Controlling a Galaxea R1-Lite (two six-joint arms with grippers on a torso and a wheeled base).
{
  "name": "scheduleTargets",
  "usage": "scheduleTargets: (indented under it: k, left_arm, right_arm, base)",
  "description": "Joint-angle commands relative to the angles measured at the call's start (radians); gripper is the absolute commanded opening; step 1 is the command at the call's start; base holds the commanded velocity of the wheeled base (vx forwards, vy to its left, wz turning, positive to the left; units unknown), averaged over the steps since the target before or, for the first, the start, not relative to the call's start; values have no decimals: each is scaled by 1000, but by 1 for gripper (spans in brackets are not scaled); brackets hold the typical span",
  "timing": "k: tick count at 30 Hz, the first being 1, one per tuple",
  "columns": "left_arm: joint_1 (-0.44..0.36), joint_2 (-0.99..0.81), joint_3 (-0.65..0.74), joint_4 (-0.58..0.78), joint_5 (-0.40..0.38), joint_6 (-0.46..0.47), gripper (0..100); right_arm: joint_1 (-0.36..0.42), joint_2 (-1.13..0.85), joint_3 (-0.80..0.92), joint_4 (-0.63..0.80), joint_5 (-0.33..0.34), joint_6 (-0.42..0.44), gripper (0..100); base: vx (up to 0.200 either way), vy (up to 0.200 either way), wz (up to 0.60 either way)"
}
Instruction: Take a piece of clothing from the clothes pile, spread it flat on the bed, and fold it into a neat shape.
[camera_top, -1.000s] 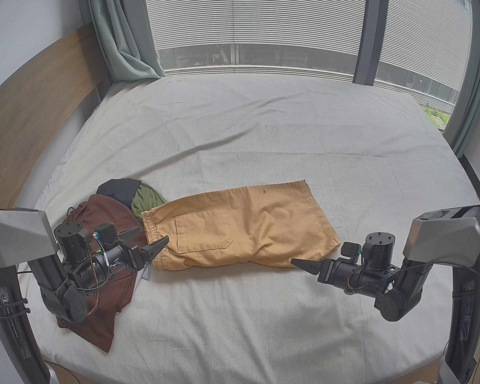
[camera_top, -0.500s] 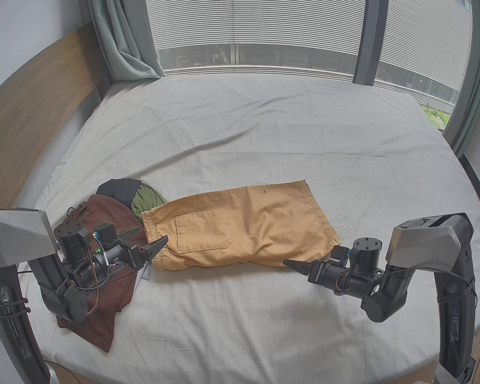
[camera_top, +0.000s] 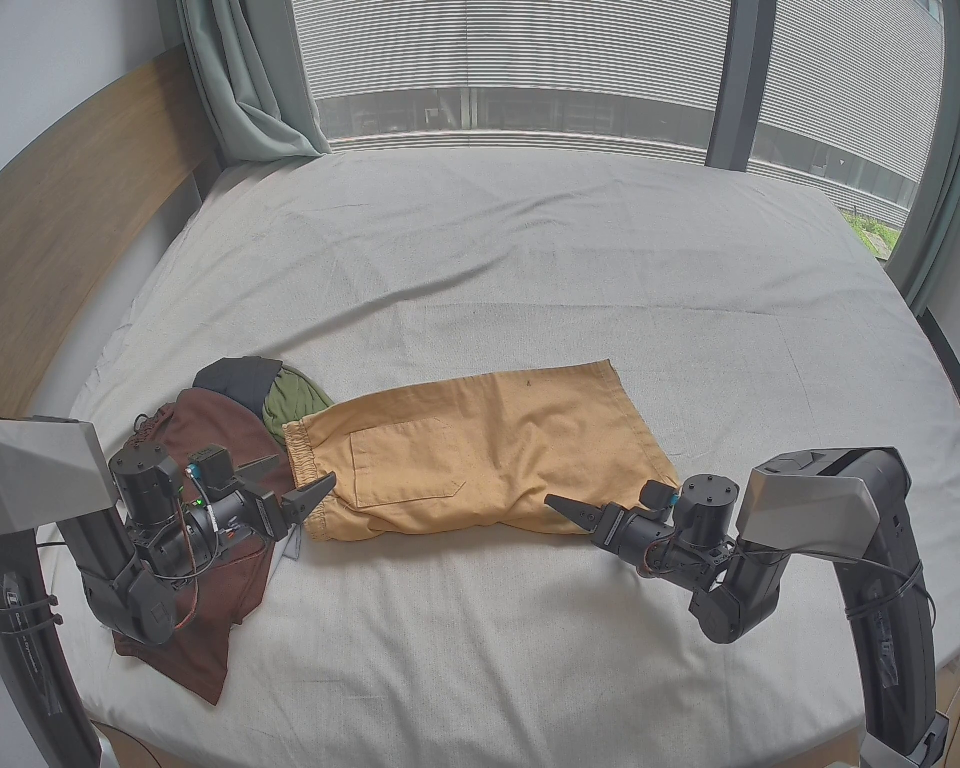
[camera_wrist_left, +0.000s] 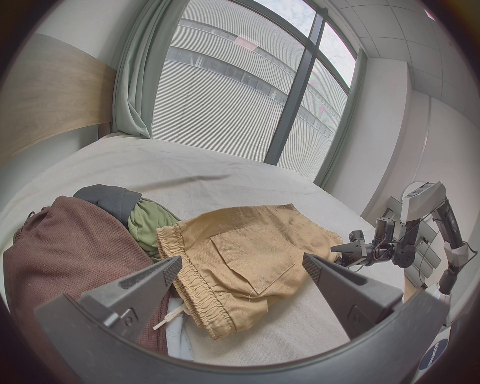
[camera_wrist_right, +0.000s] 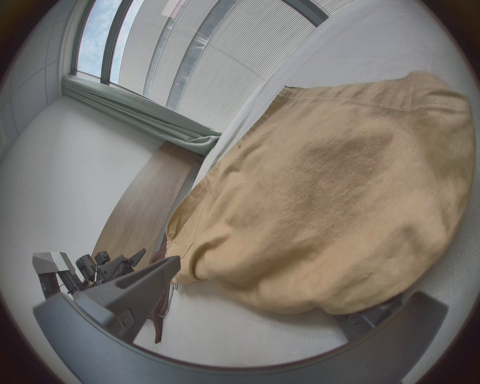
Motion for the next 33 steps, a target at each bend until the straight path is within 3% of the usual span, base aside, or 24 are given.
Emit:
scheduleTargets:
  k: [1, 6, 7, 18, 33]
  left_arm:
    - [-1, 4, -1, -1, 0, 0, 100]
    - [-1, 7, -1, -1, -1, 0, 100]
    - [-1, 7, -1, -1, 0, 0, 100]
    - [0, 9, -1, -1, 0, -6, 100]
    - [5, 20, -2, -1, -1, -8, 100]
  right_arm:
    - [0, 24, -5, -4, -6, 4, 100]
    - [0, 38, -5, -11, -26, 4, 100]
    - [0, 41, -5, -11, -26, 4, 0]
    - [-5, 38, -2, -16, -38, 4, 0]
    - [-17, -111, 209, -16, -55, -54, 0]
  base:
    - [0, 0, 0]
    - [0, 0, 0]
    - [0, 0, 0]
    - [0, 0, 0]
    - [0, 0, 0]
